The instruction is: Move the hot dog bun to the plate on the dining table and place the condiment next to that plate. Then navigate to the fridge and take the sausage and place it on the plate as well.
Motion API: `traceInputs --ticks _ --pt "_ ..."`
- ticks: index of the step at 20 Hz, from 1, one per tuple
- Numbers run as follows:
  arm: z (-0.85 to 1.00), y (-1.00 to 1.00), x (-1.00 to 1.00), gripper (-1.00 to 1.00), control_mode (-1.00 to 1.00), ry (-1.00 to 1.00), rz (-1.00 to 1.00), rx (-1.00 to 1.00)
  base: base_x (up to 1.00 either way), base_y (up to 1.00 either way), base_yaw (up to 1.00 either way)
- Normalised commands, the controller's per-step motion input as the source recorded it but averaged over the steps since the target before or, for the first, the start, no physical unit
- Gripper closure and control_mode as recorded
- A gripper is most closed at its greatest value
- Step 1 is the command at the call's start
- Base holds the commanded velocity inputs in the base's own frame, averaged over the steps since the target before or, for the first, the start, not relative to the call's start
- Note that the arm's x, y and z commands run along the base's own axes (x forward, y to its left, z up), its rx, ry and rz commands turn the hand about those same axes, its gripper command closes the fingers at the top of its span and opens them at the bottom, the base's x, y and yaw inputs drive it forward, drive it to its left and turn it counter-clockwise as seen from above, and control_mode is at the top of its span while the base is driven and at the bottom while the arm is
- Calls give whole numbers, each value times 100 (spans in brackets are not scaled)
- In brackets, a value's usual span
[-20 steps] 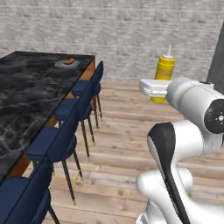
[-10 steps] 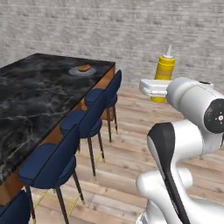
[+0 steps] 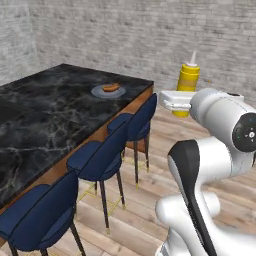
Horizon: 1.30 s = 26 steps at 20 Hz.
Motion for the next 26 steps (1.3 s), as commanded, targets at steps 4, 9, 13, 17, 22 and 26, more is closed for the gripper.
traceInputs --ticks 4,9,13,17,22,26 --pt "0 0 0 100 100 0 0 0 96 -61 37" --pt "0 0 0 100 100 0 0 0 99 -58 39" --pt "0 0 0 100 100 0 0 0 100 -54 40" --pt "0 0 0 100 100 0 0 0 100 -52 41" --pt "0 0 0 100 100 0 0 0 99 -46 43" --pt "0 0 0 100 100 0 0 0 92 -39 46"
